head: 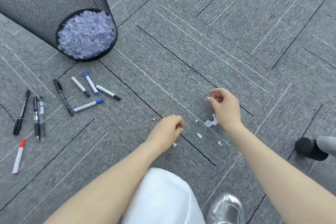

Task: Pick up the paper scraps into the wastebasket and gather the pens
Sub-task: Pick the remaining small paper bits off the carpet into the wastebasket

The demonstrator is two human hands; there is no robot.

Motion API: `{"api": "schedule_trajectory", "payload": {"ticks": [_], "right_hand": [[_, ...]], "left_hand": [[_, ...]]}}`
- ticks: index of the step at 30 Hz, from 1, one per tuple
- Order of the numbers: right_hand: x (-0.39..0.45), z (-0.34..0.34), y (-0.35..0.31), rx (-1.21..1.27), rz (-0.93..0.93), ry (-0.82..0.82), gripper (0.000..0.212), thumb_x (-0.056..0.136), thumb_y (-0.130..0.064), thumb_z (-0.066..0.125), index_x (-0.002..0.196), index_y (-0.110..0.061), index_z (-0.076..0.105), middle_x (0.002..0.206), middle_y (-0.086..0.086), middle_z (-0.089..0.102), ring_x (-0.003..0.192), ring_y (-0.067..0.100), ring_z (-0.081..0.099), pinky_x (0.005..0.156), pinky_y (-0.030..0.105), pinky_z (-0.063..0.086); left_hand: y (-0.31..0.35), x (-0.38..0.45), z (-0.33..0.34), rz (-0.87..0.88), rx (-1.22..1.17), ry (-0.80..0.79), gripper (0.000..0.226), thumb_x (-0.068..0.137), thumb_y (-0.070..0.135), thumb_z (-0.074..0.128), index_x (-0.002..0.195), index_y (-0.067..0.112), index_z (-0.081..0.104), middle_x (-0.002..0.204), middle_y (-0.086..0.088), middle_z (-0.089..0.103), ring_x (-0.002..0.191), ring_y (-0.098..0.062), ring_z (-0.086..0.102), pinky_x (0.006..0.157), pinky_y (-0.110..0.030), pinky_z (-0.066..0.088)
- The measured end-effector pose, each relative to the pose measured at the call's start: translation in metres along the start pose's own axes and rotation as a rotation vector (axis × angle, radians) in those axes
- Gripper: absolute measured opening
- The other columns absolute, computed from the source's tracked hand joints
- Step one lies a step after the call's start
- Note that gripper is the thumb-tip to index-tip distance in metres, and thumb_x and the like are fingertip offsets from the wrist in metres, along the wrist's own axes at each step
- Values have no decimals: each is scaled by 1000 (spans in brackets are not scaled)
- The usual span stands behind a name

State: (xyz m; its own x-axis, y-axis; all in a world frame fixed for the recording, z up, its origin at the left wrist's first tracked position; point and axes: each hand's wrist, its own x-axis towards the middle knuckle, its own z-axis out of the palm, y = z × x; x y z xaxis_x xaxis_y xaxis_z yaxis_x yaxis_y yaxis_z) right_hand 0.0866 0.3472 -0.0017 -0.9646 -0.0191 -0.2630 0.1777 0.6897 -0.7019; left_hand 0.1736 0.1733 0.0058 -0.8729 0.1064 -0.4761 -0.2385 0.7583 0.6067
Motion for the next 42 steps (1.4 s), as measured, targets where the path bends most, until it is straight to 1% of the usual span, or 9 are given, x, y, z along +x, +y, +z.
{"api": "schedule_trajectory", "payload": {"ticks": [4, 7, 9, 12, 18, 23, 27, 36, 42], "right_hand": [[-35, -9, 5, 82, 61, -94, 24, 85, -23, 64, 107, -27, 57, 82, -11, 62, 71, 5, 56, 81, 33, 50], [-64, 4, 15, -74, 82, -233, 30, 84, -25, 64, 112, -32, 55, 79, -12, 62, 70, 5, 57, 95, 34, 34], [-75, 14, 19, -141, 72, -164, 26, 86, -22, 63, 110, -29, 58, 78, -12, 61, 70, 6, 55, 91, 28, 24], [-80, 25, 23, -178, 47, -4, 14, 86, -21, 62, 100, -24, 63, 86, -8, 57, 73, 10, 54, 93, 32, 26], [-84, 36, 30, -281, -26, 162, 8, 80, -21, 69, 87, -18, 69, 114, 3, 52, 108, 24, 43, 96, 46, 28], [-82, 33, 28, -203, 57, 129, 38, 83, -25, 65, 120, -21, 55, 134, 0, 42, 120, 20, 37, 102, 43, 25], [-83, 33, 24, -120, 200, 147, 52, 81, -28, 67, 129, -19, 48, 125, 3, 40, 116, 20, 39, 106, 48, 26], [-80, 30, 30, -159, 42, 151, 13, 86, -22, 62, 98, -19, 67, 95, -7, 53, 91, 16, 50, 88, 42, 43], [-77, 23, 37, -172, 57, 209, 29, 78, -20, 69, 105, -20, 59, 107, -1, 48, 96, 16, 45, 90, 34, 35]], "left_hand": [[-5, -8, -4, 28, -97, -213, 15, 89, 15, 57, 100, 24, 53, 81, 8, 55, 69, -10, 50, 67, -25, 44], [-16, -17, 6, 55, 6, -235, 16, 87, 13, 58, 101, 20, 53, 83, 4, 55, 75, -13, 51, 70, -29, 42], [-23, -21, 12, 79, 66, -199, 12, 87, 13, 56, 98, 19, 52, 87, 4, 53, 82, -14, 50, 73, -29, 40], [-28, -24, 16, 136, 118, -158, 6, 90, 16, 52, 96, 17, 51, 102, 2, 49, 87, -17, 53, 80, -32, 43], [-38, -35, 20, 272, 214, -127, 22, 95, 17, 45, 109, 5, 56, 115, -8, 49, 92, -25, 57, 82, -39, 45], [-44, -39, 24, 283, 271, -106, 24, 97, 13, 40, 113, 8, 56, 114, -7, 53, 103, -23, 51, 85, -33, 40], [-44, -36, 26, 253, 324, -128, 22, 96, 12, 38, 111, 10, 55, 114, -6, 52, 106, -23, 50, 88, -33, 40], [9, -7, 23, 284, 270, -91, 19, 93, 21, 49, 100, 13, 64, 124, -1, 48, 98, -27, 57, 79, -36, 45], [21, 13, 46, 301, 335, -122, 19, 89, 22, 41, 96, 14, 57, 109, -7, 51, 96, -28, 54, 66, -32, 34]]}}
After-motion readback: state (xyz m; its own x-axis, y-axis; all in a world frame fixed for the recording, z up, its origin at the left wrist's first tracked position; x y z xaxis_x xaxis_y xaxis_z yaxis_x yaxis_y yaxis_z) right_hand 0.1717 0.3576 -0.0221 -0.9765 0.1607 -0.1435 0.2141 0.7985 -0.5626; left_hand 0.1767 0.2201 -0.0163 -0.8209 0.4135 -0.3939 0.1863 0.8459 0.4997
